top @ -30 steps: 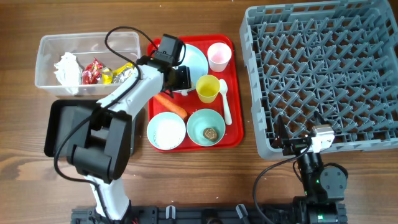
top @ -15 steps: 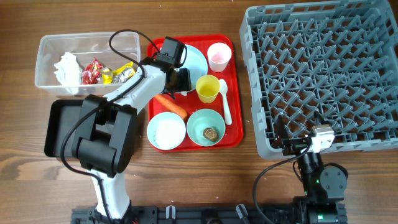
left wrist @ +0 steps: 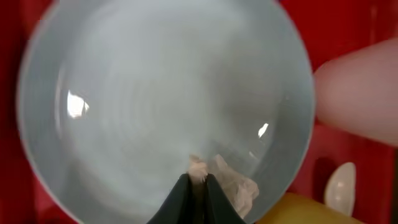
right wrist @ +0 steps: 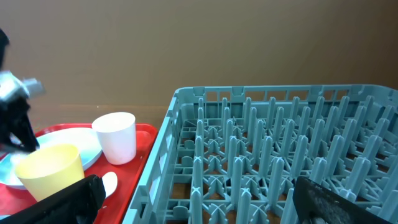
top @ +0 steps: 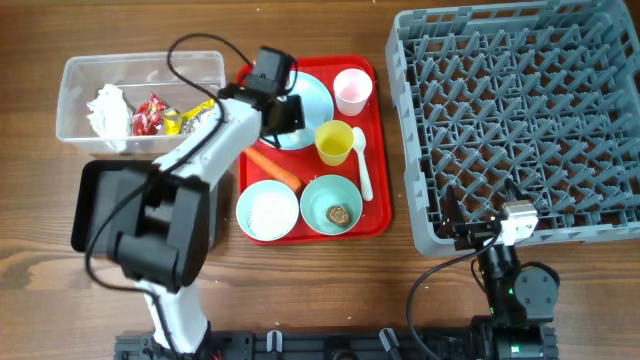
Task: Sort waste into correct bins and load items into the dishwasher rack
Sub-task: 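Carry the small tissue to the clear bin and release it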
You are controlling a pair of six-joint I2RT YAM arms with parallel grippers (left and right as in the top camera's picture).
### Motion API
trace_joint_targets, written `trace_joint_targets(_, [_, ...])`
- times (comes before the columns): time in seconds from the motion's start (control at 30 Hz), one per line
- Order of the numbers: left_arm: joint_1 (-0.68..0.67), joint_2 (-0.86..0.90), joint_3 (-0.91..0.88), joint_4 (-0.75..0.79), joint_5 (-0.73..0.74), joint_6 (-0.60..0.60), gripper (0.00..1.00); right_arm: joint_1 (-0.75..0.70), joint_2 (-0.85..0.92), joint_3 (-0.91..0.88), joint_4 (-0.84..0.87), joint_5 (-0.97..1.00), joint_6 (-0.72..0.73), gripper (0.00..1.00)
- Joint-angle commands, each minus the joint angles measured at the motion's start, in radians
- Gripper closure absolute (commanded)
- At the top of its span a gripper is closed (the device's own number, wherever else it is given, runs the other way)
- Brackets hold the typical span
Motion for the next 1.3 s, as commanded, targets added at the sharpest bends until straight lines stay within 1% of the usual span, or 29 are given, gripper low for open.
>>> trace_joint_targets(0.0, [0.066, -0.123, 0.053, -0.008, 0.001, 0.005, 0.92, -0.002, -0.006, -0.001, 0.005, -0.016, -0.009, 0.00])
trace_joint_targets(0.1, [0.140, -0.178, 0.053, -0.008, 0.001, 0.005, 0.92, -0.002, -0.006, -0.001, 0.005, -0.016, -0.008, 0.00])
trace_joint_targets(0.23, [0.290, -0.235, 0.053, -0.009, 0.001, -0.020, 0.92, -0.002, -0.006, -0.001, 0.005, -0.016, -0.009, 0.01])
trace_joint_targets(0.33, [0.409, -0.232, 0.053, -0.012, 0.002, -0.037, 0.91, -0.002, -0.006, -0.001, 0.005, -0.016, -0.009, 0.00])
trace_joint_targets(0.43, [0.496, -0.212, 0.053, -0.014, 0.002, -0.075, 0.90, -0.002, -0.006, -0.001, 0.005, -0.016, -0.009, 0.00])
trace_joint_targets(0.5, [0.526, -0.192, 0.053, -0.003, 0.002, -0.078, 0.89, -0.002, -0.006, -0.001, 0.005, -0.016, -0.008, 0.00])
trace_joint_targets(0.63, [0.533, -0.122, 0.053, 0.031, 0.009, -0.078, 0.84, -0.002, -0.006, -0.001, 0.005, -0.016, -0.009, 0.00])
trace_joint_targets(0.67, [0.528, -0.093, 0.053, 0.047, 0.014, -0.078, 0.80, -0.002, -0.006, -0.001, 0.005, -0.016, -0.009, 0.00])
trace_joint_targets(0.77, [0.525, -0.046, 0.053, 0.086, 0.016, -0.078, 0.80, -0.002, -0.006, -0.001, 0.005, -0.016, -0.009, 0.00])
trace_joint_targets(0.83, [0.526, -0.040, 0.053, 0.119, 0.016, -0.073, 0.80, -0.002, -0.006, -0.001, 0.005, -0.016, -0.008, 0.00])
trace_joint_targets(0.87, [0.525, -0.047, 0.053, 0.129, 0.017, -0.073, 0.78, -0.002, -0.006, -0.001, 0.005, -0.016, -0.009, 0.00])
trace_joint_targets(0.9, [0.525, -0.055, 0.053, 0.133, 0.017, -0.070, 0.73, -0.002, -0.006, -0.001, 0.005, -0.016, -0.009, 0.00])
trace_joint_targets(0.93, [0.525, -0.074, 0.053, 0.135, 0.017, -0.070, 0.62, -0.002, -0.006, -0.001, 0.005, -0.016, -0.009, 0.00])
trace_joint_targets(1.0, [0.525, -0.130, 0.053, 0.135, 0.016, -0.069, 0.48, -0.002, -0.006, -0.001, 0.005, -0.016, -0.008, 0.00])
trace_joint_targets(1.03, [0.525, -0.154, 0.053, 0.135, 0.017, -0.064, 0.45, -0.002, -0.006, -0.001, 0.005, -0.016, -0.009, 0.00])
trace_joint_targets(1.13, [0.505, -0.280, 0.053, 0.114, 0.016, 0.009, 0.42, -0.002, -0.006, -0.001, 0.005, -0.016, -0.009, 0.00])
trace_joint_targets(1.17, [0.497, -0.309, 0.053, 0.092, 0.017, 0.009, 0.42, -0.002, -0.006, -0.001, 0.005, -0.016, -0.009, 0.00])
trace_joint_targets(1.2, [0.486, -0.340, 0.053, 0.060, 0.019, 0.008, 0.43, -0.002, -0.006, -0.001, 0.005, -0.016, -0.009, 0.00])
trace_joint_targets(1.23, [0.465, -0.384, 0.053, -0.010, 0.048, 0.008, 0.45, -0.002, -0.006, -0.001, 0.005, -0.016, -0.009, 0.00])
trace_joint_targets(1.27, [0.446, -0.416, 0.053, -0.081, 0.096, 0.005, 0.49, -0.002, -0.006, -0.001, 0.005, -0.016, -0.009, 0.00])
